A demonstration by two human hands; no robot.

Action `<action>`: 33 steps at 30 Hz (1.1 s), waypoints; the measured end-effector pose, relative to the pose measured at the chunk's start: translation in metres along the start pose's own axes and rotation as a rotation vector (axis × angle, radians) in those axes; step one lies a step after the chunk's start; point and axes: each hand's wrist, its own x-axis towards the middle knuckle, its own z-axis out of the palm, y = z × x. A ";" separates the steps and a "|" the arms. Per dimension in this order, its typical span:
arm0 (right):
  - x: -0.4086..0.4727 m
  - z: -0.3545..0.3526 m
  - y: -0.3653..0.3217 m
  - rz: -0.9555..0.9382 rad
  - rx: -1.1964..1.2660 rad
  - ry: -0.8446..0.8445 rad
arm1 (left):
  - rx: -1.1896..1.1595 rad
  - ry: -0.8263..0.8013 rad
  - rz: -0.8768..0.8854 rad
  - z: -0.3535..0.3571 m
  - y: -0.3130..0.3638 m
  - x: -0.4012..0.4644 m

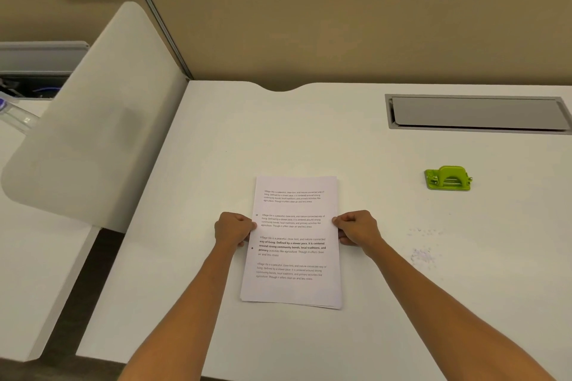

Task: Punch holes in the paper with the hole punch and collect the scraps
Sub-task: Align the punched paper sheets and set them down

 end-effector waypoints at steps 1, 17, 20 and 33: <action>0.000 0.001 0.000 -0.001 -0.009 0.004 | -0.002 0.005 0.005 -0.001 0.000 0.000; -0.006 -0.003 -0.005 0.000 -0.057 0.026 | 0.056 0.065 0.010 -0.002 0.001 -0.008; -0.008 -0.008 -0.006 -0.049 -0.144 0.055 | 0.103 0.112 0.005 -0.005 0.005 -0.009; -0.027 -0.064 0.020 -0.326 -0.345 0.511 | 0.218 0.089 0.469 0.024 0.050 -0.021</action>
